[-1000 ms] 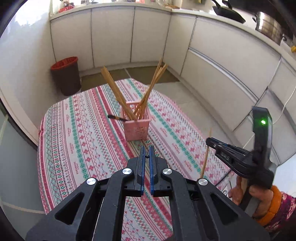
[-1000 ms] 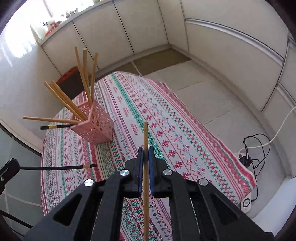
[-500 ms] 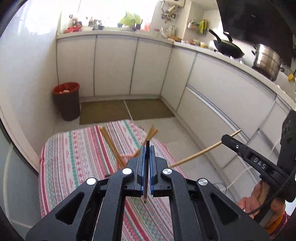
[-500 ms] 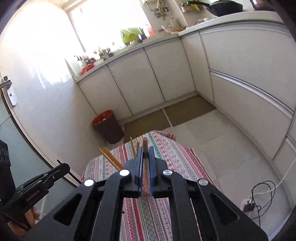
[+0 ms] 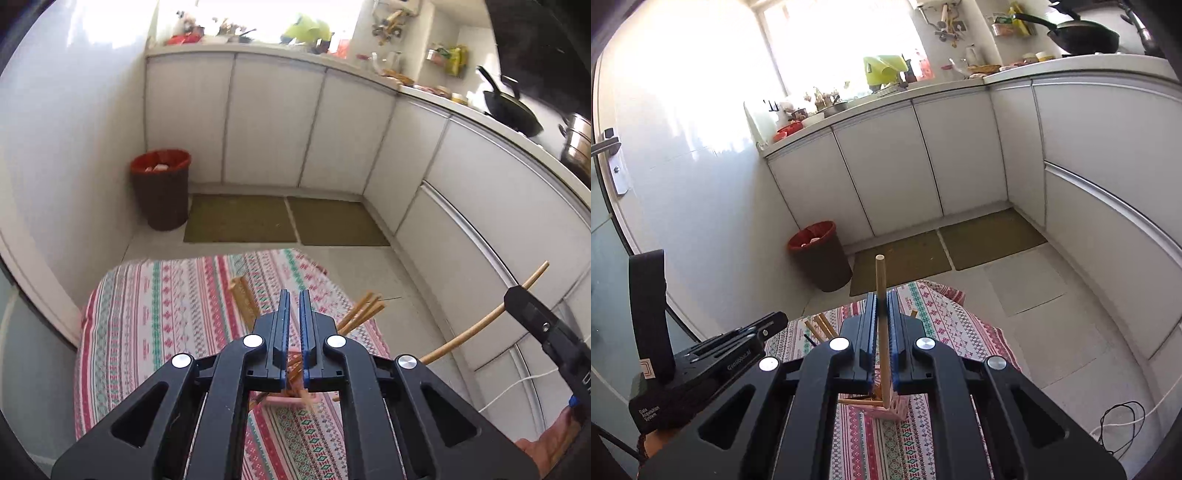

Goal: Organize utensils
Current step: 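Open both tools above the pink holder to drop the sticks in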

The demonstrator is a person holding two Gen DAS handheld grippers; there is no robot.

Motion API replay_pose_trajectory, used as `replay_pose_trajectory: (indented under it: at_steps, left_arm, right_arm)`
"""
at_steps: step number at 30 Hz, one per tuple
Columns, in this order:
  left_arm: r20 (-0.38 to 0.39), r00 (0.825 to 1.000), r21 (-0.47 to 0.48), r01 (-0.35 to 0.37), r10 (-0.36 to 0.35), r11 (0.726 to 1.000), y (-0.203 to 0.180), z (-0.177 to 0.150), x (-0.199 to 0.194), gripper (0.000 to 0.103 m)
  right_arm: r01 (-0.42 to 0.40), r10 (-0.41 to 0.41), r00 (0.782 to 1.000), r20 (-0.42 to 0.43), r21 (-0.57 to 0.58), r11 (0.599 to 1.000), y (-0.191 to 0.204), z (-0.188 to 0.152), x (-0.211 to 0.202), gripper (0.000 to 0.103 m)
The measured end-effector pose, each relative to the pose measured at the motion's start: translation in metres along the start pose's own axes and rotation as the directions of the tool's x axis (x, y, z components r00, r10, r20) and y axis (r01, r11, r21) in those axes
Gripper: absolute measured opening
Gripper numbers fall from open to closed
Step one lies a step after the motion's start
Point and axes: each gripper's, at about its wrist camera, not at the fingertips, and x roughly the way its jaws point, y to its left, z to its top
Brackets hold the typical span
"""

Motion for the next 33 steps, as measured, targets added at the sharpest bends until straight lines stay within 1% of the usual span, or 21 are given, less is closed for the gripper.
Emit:
replay_pose_trajectory:
  at_steps: [3,6,9,11,16,18,22,25,27,29,30,31,32,33]
  left_arm:
    - [0.033,0.999,-0.054,0.001,0.0,0.999,0.016,-0.005,-0.008,0.009]
    - [0.083,0.996,-0.124,-0.002,0.012,0.992,0.037,-0.012,-0.022,0.015]
    - [0.084,0.996,-0.16,-0.013,0.027,0.987,0.053,-0.012,-0.024,0.021]
    - [0.079,0.996,-0.177,-0.016,0.03,0.984,0.062,-0.013,-0.023,0.022]
    - [0.053,0.998,-0.191,-0.027,0.038,0.981,0.073,-0.017,-0.02,0.023]
    - [0.054,0.998,-0.191,-0.023,0.034,0.981,0.074,-0.017,-0.021,0.023]
    - [0.073,0.997,-0.184,-0.027,0.041,0.982,0.073,-0.017,-0.029,0.026]
    - [0.088,0.995,-0.173,-0.038,0.054,0.984,0.071,-0.018,-0.036,0.034]
    - [0.096,0.993,-0.166,-0.049,0.066,0.985,0.067,-0.019,-0.04,0.038]
    - [0.105,0.991,-0.15,-0.068,0.084,0.986,0.062,-0.02,-0.044,0.046]
    - [0.112,0.989,-0.139,-0.079,0.095,0.987,0.058,-0.02,-0.048,0.049]
    - [0.12,0.987,-0.131,-0.09,0.106,0.987,0.055,-0.02,-0.05,0.056]
    - [0.131,0.984,-0.121,-0.102,0.118,0.987,0.05,-0.02,-0.054,0.065]
    - [0.144,0.981,-0.111,-0.113,0.129,0.987,0.045,-0.021,-0.059,0.071]
  right_arm:
    - [0.003,-0.003,1.0,-0.007,-0.007,1.0,0.003,-0.004,0.013,0.006]
    - [0.009,-0.009,1.0,-0.004,-0.025,1.0,0.009,-0.007,0.022,0.006]
    - [0.017,-0.017,1.0,0.006,-0.046,0.999,0.016,-0.01,0.03,0.006]
    - [0.018,-0.017,1.0,0.01,-0.058,0.998,0.021,-0.011,0.035,0.006]
    - [0.012,-0.012,1.0,0.004,-0.08,0.997,0.031,-0.014,0.048,0.006]
    - [0.007,-0.008,1.0,-0.005,-0.084,0.996,0.035,-0.016,0.053,0.006]
    - [0.004,-0.005,1.0,-0.022,-0.077,0.997,0.036,-0.02,0.059,0.01]
    - [0.011,-0.013,1.0,-0.026,-0.071,0.997,0.034,-0.021,0.055,0.011]
    - [0.021,-0.022,1.0,-0.02,-0.068,0.997,0.032,-0.021,0.05,0.015]
    - [0.036,-0.037,0.999,-0.01,-0.073,0.997,0.031,-0.021,0.044,0.017]
    - [0.044,-0.044,0.999,-0.004,-0.077,0.996,0.03,-0.022,0.04,0.019]
    - [0.05,-0.051,0.999,0.001,-0.08,0.995,0.029,-0.022,0.037,0.022]
    - [0.058,-0.058,0.998,0.006,-0.082,0.995,0.028,-0.023,0.032,0.028]
    - [0.063,-0.062,0.998,0.011,-0.083,0.995,0.026,-0.024,0.026,0.032]
